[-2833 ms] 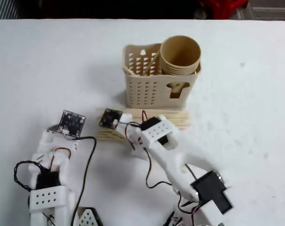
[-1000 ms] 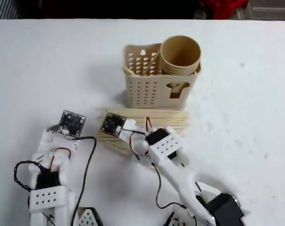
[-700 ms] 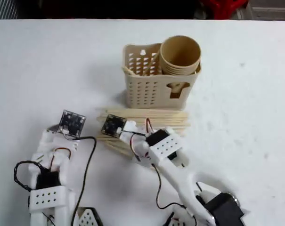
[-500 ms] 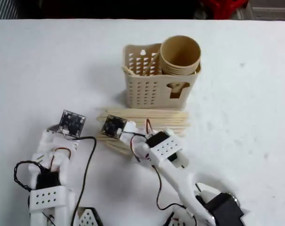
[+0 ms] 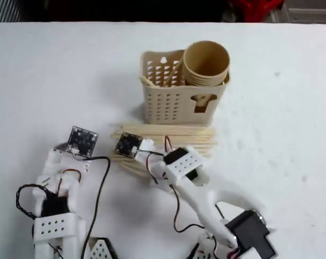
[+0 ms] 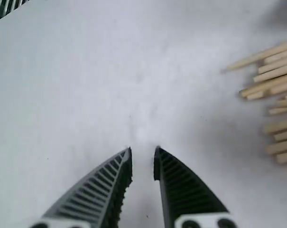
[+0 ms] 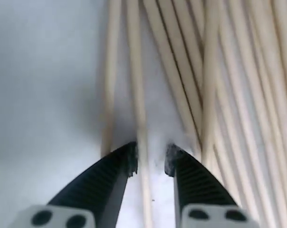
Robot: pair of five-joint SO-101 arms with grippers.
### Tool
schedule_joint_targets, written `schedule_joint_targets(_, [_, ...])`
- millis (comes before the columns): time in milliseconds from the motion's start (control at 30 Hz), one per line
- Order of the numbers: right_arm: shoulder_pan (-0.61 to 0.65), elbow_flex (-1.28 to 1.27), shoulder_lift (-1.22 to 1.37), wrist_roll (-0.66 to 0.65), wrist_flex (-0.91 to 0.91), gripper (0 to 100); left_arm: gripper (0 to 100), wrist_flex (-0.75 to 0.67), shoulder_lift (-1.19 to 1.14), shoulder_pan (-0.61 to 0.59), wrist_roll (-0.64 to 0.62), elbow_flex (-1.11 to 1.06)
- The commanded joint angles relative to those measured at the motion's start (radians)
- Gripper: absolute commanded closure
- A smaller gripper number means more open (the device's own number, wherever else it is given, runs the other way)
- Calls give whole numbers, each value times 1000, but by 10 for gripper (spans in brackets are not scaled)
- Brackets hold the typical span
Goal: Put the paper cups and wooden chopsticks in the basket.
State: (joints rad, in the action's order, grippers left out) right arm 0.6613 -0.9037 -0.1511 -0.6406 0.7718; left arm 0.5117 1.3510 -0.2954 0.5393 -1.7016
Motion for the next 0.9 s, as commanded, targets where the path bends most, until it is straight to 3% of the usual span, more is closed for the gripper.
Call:
schedule_joint_targets(0, [4, 26, 21, -11, 2, 932, 905, 5, 12, 8, 8, 3])
schedule_joint_targets(67, [2, 26, 21, -8, 5, 989, 905, 5, 12, 8, 8, 3])
schedule_joint_targets(233, [-38, 34, -48, -6, 33, 981, 905, 5, 12, 10, 8, 3])
schedule_joint_targets(533, [-145, 31, -438, 2, 189, 981, 906, 5, 12, 12, 8, 3])
schedule_joint_targets(867, [-139, 143, -737, 199, 288, 982, 906, 5, 12, 13, 8, 3])
